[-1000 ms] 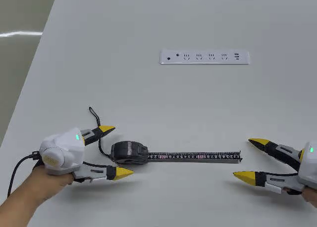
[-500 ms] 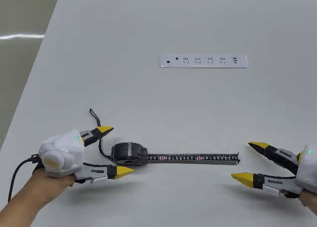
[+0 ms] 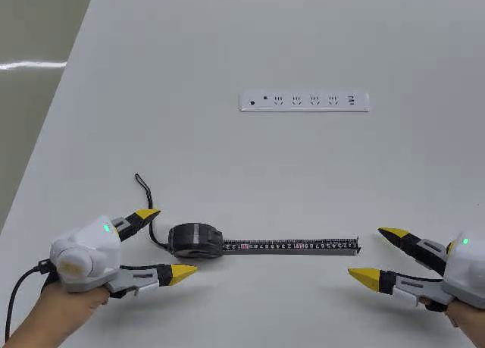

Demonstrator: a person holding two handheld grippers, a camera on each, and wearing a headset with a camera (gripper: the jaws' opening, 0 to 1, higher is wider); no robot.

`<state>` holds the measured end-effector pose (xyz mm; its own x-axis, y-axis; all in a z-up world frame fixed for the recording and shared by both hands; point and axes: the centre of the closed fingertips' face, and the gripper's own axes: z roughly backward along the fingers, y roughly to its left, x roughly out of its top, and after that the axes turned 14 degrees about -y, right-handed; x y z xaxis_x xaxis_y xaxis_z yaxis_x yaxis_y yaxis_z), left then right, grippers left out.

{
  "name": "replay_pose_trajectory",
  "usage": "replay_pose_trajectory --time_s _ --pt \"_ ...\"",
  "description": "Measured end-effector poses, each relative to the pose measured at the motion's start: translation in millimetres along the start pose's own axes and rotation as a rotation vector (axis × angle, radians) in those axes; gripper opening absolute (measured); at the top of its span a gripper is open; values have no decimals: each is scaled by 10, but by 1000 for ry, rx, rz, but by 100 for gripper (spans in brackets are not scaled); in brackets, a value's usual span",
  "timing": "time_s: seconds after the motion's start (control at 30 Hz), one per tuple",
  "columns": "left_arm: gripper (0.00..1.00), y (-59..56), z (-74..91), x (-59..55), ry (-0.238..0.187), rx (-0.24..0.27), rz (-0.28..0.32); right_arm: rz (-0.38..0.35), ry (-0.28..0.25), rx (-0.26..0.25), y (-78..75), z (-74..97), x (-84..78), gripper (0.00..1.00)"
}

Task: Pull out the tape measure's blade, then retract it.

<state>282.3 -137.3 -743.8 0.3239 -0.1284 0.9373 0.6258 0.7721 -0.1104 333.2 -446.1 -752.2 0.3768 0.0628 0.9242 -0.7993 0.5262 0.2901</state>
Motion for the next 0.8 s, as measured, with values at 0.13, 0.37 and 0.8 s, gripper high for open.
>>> replay_pose_trajectory --time_s 0.13,0.37,0.8 --pt "75 -9 56 6 -9 33 25 15 -5 -34 12 30 -19 70" --pt "75 -60 141 11 -15 57 25 7 -25 -51 37 117 -36 69" --pt "75 -124 318 48 -51 77 43 25 -48 -72 139 266 41 69"
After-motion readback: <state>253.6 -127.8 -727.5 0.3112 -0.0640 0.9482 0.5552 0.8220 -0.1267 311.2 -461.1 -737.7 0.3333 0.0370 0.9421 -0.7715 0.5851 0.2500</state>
